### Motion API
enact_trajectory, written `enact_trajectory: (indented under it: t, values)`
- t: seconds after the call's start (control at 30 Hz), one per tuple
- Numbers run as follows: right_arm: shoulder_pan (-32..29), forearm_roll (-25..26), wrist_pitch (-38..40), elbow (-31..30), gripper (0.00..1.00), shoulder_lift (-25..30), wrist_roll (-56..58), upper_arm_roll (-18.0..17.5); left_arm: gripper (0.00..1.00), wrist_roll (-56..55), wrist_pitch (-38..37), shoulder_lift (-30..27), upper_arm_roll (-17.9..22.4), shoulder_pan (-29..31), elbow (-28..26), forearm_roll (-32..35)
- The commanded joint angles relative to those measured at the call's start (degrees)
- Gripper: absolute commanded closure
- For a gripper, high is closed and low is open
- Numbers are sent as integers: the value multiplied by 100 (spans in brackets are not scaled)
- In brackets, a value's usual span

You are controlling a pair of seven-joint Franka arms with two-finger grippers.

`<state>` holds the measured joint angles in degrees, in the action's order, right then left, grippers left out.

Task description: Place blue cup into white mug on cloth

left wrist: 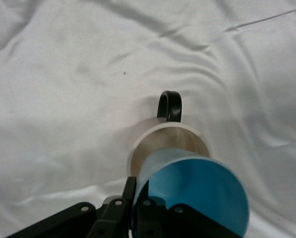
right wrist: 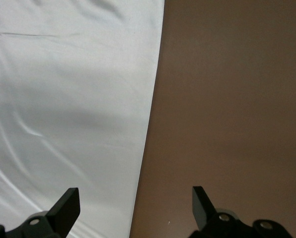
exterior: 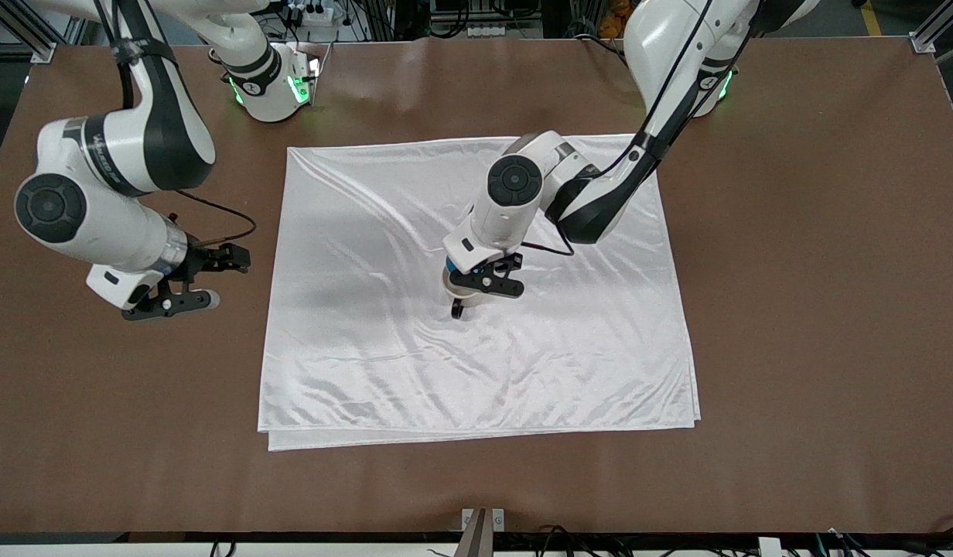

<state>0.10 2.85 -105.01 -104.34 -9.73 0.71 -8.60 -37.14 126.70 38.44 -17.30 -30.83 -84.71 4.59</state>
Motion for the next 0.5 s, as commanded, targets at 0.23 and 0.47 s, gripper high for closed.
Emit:
enact_trajectory:
  t: [0.23,0.47]
  values:
    - [-194,-118,745,-114,0,885,52,-81,100,-425,232,137,43,-125,60,157]
    - [-159,-294,1404,686,0,850,61,42,100,-425,232,173,86,-142,60,157]
